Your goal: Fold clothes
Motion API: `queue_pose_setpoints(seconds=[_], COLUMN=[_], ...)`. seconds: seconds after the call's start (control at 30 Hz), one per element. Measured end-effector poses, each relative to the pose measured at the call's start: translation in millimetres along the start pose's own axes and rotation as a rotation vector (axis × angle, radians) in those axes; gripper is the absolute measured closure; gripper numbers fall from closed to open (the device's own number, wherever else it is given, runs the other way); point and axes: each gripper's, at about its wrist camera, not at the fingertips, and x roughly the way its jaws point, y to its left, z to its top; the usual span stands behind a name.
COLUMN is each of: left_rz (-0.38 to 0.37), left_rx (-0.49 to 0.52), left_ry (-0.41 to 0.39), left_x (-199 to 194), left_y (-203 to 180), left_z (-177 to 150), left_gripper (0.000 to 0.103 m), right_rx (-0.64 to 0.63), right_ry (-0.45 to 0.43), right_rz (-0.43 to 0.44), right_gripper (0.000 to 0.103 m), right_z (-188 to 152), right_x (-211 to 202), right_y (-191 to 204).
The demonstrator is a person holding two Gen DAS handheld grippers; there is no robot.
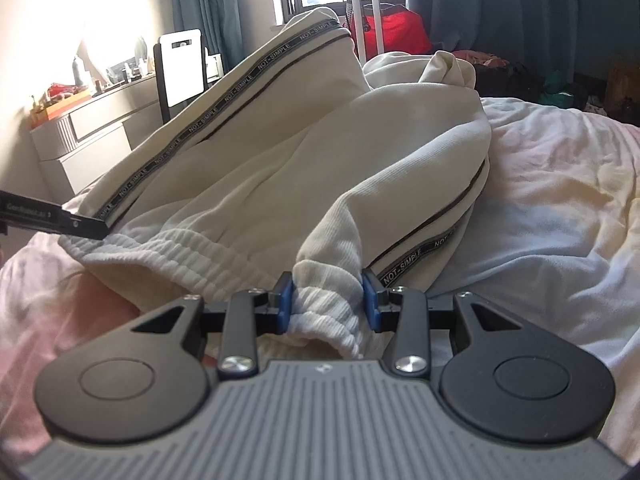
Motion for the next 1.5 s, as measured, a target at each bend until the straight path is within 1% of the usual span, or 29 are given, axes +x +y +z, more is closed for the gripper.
queue_pose_setpoints(seconds=[0.03, 0.07, 0.13, 0.2, 0.27, 0.3, 0.33, 0.37, 0.4, 0.43, 0.47, 0.5, 0.57, 0.7, 0.73, 0.8, 0.83, 0.93, 1.0, 1.03, 1.07, 1.13, 1.2, 1.27, 1.33, 1.43, 1.5], left_rz=[0.001, 0.002, -0.001, -0.016, -0.038, -0.033, -0.020, -0.002, 0.017, 0.036, 0.028, 0.017, 0.013, 0.019, 0.019, 0.019, 0.017, 0.008, -0.003, -0.008, -0.011, -0.025, -0.052, -0.058, -0.055, -0.037, -0.018], left_rx=[0.019, 0.016, -0.019, -0.100, -0.228, -0.287, -0.327, -0.356, -0.385, -0.413, -0.437, -0.460, -0.481, -0.466, -0.469, -0.473, -0.473, -0.476, -0.477, -0.479, -0.481, -0.482, -0.479, -0.484, -0.491, -0.507, -0.505], left_ry=[-0.015, -0.029, -0.054, -0.078, -0.091, -0.097, -0.108, -0.119, -0.129, -0.140, -0.135, -0.129, -0.117, -0.134, -0.133, -0.133, -0.136, -0.152, -0.177, -0.189, -0.202, -0.227, -0.252, -0.274, -0.303, -0.329, -0.343], left_x=[-2.5, -5.5, -10.6, -15.0, -15.1, -14.3, -14.0, -13.1, -12.2, -11.3, -8.5, -5.6, -2.3, -5.1, -4.9, -4.2, -4.2, -6.1, -9.1, -11.0, -13.0, -17.2, -21.0, -25.5, -30.4, -29.9, -28.3], left_y=[-1.1, -0.8, 2.3, 11.3, 29.1, 37.7, 44.6, 51.8, 59.0, 66.2, 71.9, 77.6, 80.4, 77.7, 77.8, 77.6, 77.0, 75.2, 74.3, 73.4, 71.8, 68.9, 66.7, 66.6, 72.0, 89.5, 100.0], left_z=[-0.4, 0.0, 2.8, 6.8, 10.1, 11.5, 12.0, 12.8, 13.7, 14.6, 14.7, 14.7, 13.4, 14.9, 14.1, 12.4, 12.1, 12.4, 13.5, 14.0, 14.9, 17.1, 24.5, 35.9, 55.8, 99.4, 130.1], left_gripper=[0.078, 0.081, 0.083, 0.084, 0.085, 0.085, 0.085, 0.085, 0.085, 0.085, 0.085, 0.085, 0.085, 0.085, 0.085, 0.085, 0.085, 0.085, 0.085, 0.085, 0.085, 0.085, 0.086, 0.086, 0.086, 0.086, 0.087], right_rx=[-0.004, -0.001, 0.015, 0.054, 0.118, 0.157, 0.199, 0.241, 0.286, 0.328, 0.365, 0.402, 0.491, 0.746, 0.765, 0.756, 0.749, 0.750, 0.722, 0.708, 0.701, 0.723, 0.745, 0.766, 0.779, 0.801, 0.808], right_ry=[-0.001, -0.002, -0.004, 0.002, 0.019, 0.029, 0.034, 0.038, 0.038, 0.037, 0.035, 0.032, 0.041, 0.093, 0.117, 0.161, 0.161, 0.169, 0.160, 0.156, 0.149, 0.126, 0.103, 0.080, 0.044, 0.011, 0.006], right_rz=[-0.004, -0.006, -0.005, 0.009, 0.049, 0.082, 0.130, 0.176, 0.214, 0.243, 0.250, 0.255, 0.272, 0.329, 0.331, 0.313, 0.320, 0.389, 0.371, 0.362, 0.355, 0.346, 0.338, 0.330, 0.341, 0.391, 0.431], right_gripper=[0.064, 0.064, 0.064, 0.062, 0.055, 0.049, 0.044, 0.041, 0.037, 0.031, 0.029, 0.028, 0.028, 0.028, 0.028, 0.028, 0.028, 0.027, 0.026, 0.027, 0.030, 0.058, 0.067, 0.070, 0.072, 0.073, 0.073], right_z=[-0.4, -0.5, -0.2, 2.1, 5.1, 6.4, 7.0, 7.4, 7.0, 6.4, 5.5, 4.5, -0.5, -18.0, -19.9, -20.2, -19.0, -14.4, -13.4, -13.0, -12.5, -11.8, -11.1, -10.4, -5.4, 2.3, 6.8], right_x=[0.2, 0.2, -0.4, -3.1, -8.0, -11.3, -15.4, -19.4, -22.9, -25.9, -27.7, -28.9, -24.9, -2.7, 4.8, 18.2, 22.1, 32.1, 35.3, 37.0, 37.1, 29.8, 22.5, 15.2, 3.8, -6.2, -3.9], right_y=[1.1, 1.2, 0.0, -4.5, -11.5, -16.0, -21.5, -27.3, -33.7, -39.8, -45.1, -50.3, -61.0, -78.5, -77.4, -71.4, -68.5, -58.6, -52.5, -49.5, -47.2, -46.2, -45.3, -44.3, -35.3, -7.0, 18.5])
